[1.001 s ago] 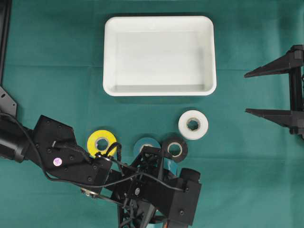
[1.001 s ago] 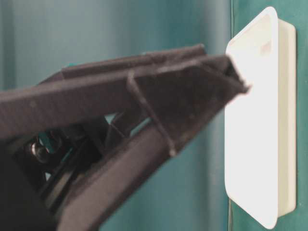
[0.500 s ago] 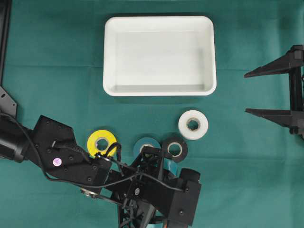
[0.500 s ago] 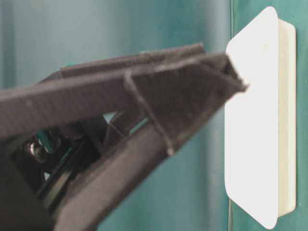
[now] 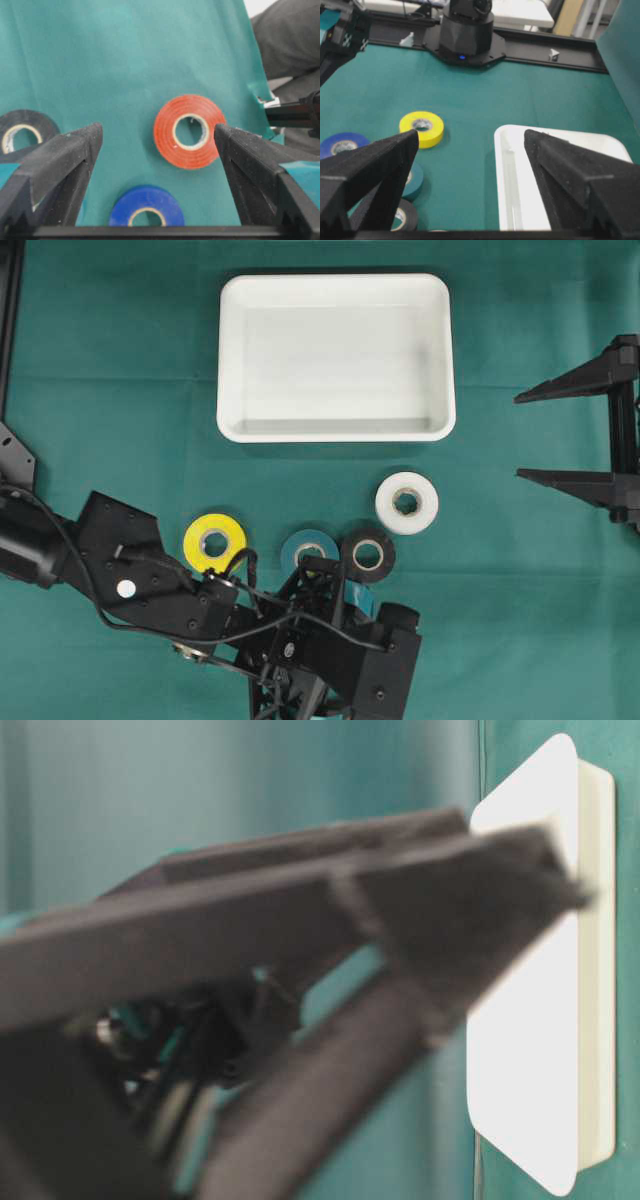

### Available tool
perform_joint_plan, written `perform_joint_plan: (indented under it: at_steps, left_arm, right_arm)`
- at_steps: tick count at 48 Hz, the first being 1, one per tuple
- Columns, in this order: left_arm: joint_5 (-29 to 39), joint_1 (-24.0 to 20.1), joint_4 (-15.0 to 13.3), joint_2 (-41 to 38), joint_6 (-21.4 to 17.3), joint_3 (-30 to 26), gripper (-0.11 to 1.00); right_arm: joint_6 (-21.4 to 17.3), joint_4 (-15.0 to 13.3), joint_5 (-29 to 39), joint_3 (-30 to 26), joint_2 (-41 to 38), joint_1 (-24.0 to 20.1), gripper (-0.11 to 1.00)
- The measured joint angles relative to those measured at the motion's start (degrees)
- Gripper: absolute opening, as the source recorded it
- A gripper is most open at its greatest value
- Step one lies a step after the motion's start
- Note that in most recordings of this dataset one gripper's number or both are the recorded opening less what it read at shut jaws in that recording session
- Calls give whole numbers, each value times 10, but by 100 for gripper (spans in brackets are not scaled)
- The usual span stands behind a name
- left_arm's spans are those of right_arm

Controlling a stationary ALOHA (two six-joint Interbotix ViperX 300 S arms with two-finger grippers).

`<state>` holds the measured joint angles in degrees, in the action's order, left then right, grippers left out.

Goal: Pick up the tape from a random location and place it into the white case.
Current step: 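Close the left gripper on the orange-red tape roll's rim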

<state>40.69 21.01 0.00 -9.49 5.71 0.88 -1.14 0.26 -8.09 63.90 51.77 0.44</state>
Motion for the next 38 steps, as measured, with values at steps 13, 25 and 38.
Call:
perform_joint_plan:
  at_steps: [13, 25, 38]
  left_arm:
    - [-21, 1, 1, -33, 0, 8, 98]
    - [-50, 2, 4, -50, 0, 25, 98]
    - [-119, 1, 4, -76, 0, 67, 98]
  right_arm:
    - [0, 0, 0, 0, 0, 1, 91]
    - [0, 0, 1, 0, -1, 1, 91]
    - [0, -1, 4, 0, -4, 1, 91]
